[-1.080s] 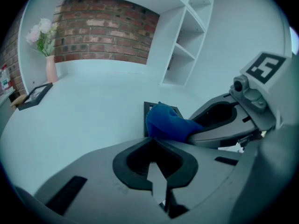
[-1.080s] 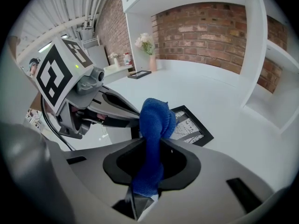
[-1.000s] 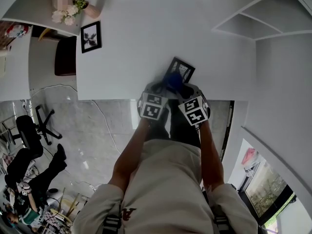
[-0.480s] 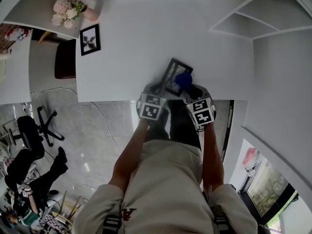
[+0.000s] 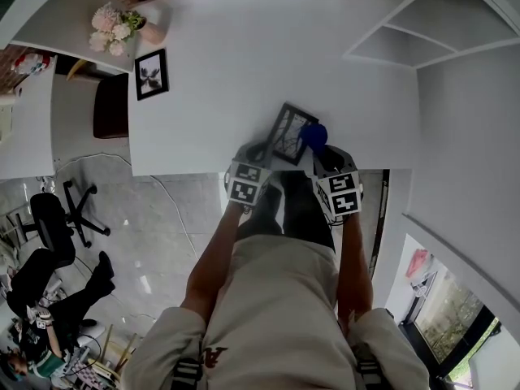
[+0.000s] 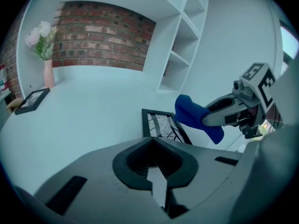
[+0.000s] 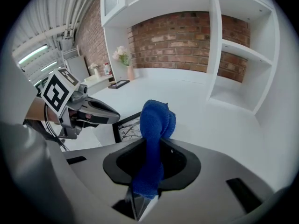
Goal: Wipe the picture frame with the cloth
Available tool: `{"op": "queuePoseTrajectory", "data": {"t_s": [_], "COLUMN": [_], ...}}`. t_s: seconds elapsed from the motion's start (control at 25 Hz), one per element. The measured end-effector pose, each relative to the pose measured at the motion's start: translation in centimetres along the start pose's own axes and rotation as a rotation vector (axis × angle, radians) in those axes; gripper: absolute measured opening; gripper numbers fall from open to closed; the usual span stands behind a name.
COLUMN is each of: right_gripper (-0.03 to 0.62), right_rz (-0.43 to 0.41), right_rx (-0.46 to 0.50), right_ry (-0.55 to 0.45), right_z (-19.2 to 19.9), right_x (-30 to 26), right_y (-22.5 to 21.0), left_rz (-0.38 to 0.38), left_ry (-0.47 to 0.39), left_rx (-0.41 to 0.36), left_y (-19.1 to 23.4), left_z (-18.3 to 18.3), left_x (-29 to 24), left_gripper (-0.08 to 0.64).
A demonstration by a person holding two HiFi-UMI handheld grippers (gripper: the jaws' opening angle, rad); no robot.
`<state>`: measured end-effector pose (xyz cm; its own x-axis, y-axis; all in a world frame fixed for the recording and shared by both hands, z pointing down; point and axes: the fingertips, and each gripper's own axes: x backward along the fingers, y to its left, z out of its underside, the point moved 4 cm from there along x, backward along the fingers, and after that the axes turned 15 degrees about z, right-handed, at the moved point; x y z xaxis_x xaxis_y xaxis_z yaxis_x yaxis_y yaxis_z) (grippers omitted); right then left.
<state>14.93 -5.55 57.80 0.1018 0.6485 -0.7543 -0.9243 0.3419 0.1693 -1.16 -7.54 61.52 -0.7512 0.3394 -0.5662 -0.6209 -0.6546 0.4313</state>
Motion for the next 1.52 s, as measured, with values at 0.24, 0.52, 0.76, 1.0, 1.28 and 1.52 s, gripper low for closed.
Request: {"op": "queuePoseTrajectory", "data": {"t_s": [0.24,0.52,0.76,1.0,1.28,1.52], "right_gripper": [0.083,0.081,0.081,0.083,0.071,0.069], "right_rz": [-0.001,0.016,0.030,0.046,0.084,0.078], "right_rx": [-0.069,-0.105,-0.128,-0.131,-0.140,-0.141], "right_ry": [-0.065,-0.173,-0.278,-0.365,-0.420,-0.431], "right_z": [-1.9,-5.0,-8.1,-10.5,-11.7,-12.0], "right_x": [1.0,3.3,5.9,8.2,9.5,10.2], "right_y": [-0.3,-1.0,-1.5,-1.8,-1.9,-1.5], "left_rz": [0.030,0.057,0.079,0.084,0.076,0.057], "left_ry": [-0.027,-0.105,-0.174,-0.237,-0.289,-0.299], "left_rx": [-0.041,-0.092,-0.153,-0.184,-0.209,-0.215], "left_y": [-0.2,-2.0,-3.5,-4.8,-5.9,-6.0], "left_z": [-1.2,-5.1,-8.8,-11.4,-12.9,-13.2], "left_x": [0.8,3.5,6.2,8.7,10.7,11.2], "left_gripper": [0.000,0.001,0.000,0.000,0.001,0.000]}}
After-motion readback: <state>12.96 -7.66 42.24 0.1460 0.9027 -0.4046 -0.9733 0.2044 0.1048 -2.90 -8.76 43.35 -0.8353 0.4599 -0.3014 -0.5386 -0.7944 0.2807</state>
